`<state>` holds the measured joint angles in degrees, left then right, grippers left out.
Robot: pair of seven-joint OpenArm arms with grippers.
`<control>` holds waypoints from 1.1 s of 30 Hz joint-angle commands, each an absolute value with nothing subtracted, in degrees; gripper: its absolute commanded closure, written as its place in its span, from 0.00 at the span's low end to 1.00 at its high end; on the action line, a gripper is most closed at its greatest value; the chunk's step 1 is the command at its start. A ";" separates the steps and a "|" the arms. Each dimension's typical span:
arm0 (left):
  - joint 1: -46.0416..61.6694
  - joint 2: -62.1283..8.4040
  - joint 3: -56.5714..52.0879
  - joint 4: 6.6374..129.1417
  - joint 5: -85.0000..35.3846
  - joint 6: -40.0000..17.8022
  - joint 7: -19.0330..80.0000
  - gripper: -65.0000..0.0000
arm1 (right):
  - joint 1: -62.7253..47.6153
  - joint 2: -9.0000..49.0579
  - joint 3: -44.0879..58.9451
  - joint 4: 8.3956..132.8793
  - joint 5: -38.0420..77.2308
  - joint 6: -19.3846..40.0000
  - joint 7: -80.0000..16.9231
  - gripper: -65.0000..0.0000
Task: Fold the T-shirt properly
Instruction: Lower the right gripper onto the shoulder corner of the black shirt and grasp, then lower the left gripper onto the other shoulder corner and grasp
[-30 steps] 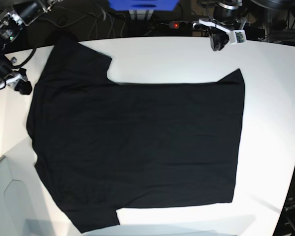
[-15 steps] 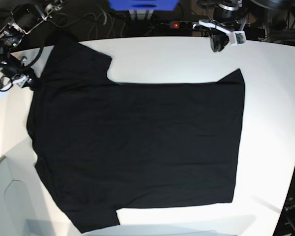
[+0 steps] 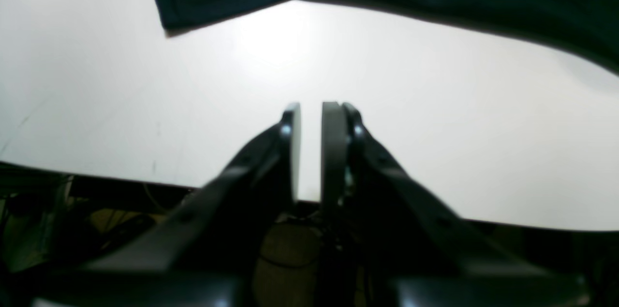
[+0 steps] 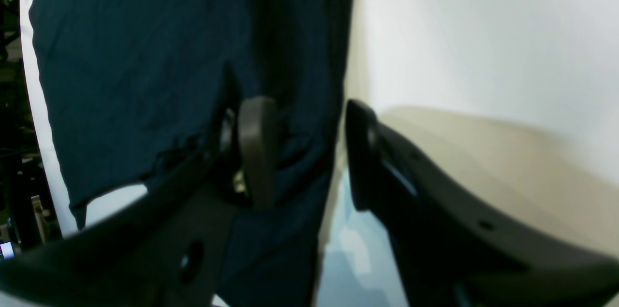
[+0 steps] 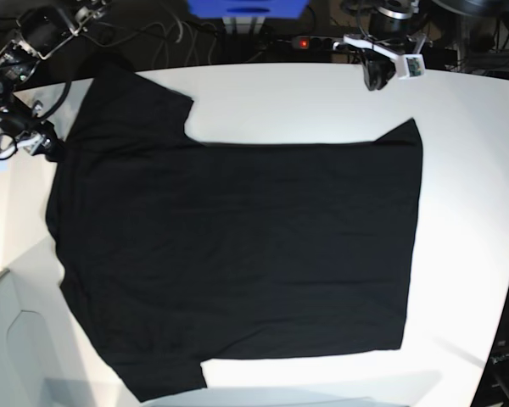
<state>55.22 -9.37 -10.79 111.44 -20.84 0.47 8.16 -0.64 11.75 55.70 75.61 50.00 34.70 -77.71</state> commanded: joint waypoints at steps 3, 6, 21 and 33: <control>55.87 -9.63 -10.95 112.22 -20.70 0.66 6.99 0.88 | -0.40 11.21 55.43 76.53 51.21 35.56 -77.14 0.63; 55.87 -9.63 -10.95 112.22 -20.70 0.66 6.99 0.88 | -1.10 10.86 55.34 76.53 51.21 35.47 -77.14 0.63; 55.87 -9.71 -10.95 112.22 -20.97 0.66 6.99 0.88 | -1.19 9.80 55.25 76.53 51.03 35.38 -77.49 0.96; 55.34 -11.91 -18.15 114.42 -35.03 -0.13 9.54 0.57 | -1.27 9.89 51.65 76.44 51.03 35.38 -77.23 1.00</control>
